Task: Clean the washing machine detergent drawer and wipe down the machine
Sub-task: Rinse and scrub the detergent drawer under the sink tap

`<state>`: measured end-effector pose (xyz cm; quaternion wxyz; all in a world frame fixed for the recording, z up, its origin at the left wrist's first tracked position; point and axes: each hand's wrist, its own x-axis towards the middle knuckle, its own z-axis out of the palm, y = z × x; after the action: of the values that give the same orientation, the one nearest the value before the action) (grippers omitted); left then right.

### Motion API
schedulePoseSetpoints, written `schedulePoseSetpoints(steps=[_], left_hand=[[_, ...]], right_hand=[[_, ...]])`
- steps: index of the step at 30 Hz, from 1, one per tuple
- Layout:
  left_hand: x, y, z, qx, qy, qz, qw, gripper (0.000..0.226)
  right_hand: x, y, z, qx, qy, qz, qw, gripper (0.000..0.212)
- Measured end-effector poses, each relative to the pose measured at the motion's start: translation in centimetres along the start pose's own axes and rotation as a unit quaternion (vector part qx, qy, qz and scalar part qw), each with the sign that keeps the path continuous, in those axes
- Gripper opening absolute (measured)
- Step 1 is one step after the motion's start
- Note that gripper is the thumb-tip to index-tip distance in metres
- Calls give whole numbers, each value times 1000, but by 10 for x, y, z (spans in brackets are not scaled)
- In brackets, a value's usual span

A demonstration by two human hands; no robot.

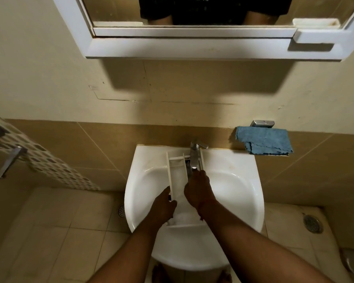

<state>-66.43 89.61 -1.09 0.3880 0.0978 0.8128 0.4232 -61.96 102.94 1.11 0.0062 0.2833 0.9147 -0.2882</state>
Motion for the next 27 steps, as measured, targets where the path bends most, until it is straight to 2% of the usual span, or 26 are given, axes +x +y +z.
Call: schedulePoseSetpoints(steps=[7,10,11,12,14,16,19,22,24,27], left_hand=[[0,0,0,-18,11,-7,1000,55],[-6,-2,-1,-17,21,-17,999,56],[-9,-2,-2,-11,24,-17,999,55],[-11,-2,-2,-2,27,-16,1000,54],[-16,-1,-2,13,29,-10,999,45],[-21,-1,-3,27,34,-3,999,33],[-26,-3,-6,50,54,7,997,19],[-30,-5,-9,72,78,18,994,17],[-32,-5,-11,78,88,18,993,14],[-35,-3,-12,99,91,17,991,12]], right_hand=[[-37,25,12,88,40,-22,995,52],[-46,50,4,54,106,1,993,48],[-48,59,1,45,107,20,993,47],[-48,66,-2,63,79,45,994,46],[-44,75,-8,144,-29,98,984,41],[-41,77,-11,164,-106,110,975,36],[-39,73,-6,147,-104,99,979,36],[-38,65,-1,164,-104,94,976,41],[-37,58,-1,163,-72,61,982,43],[-37,43,-3,127,55,9,990,41]])
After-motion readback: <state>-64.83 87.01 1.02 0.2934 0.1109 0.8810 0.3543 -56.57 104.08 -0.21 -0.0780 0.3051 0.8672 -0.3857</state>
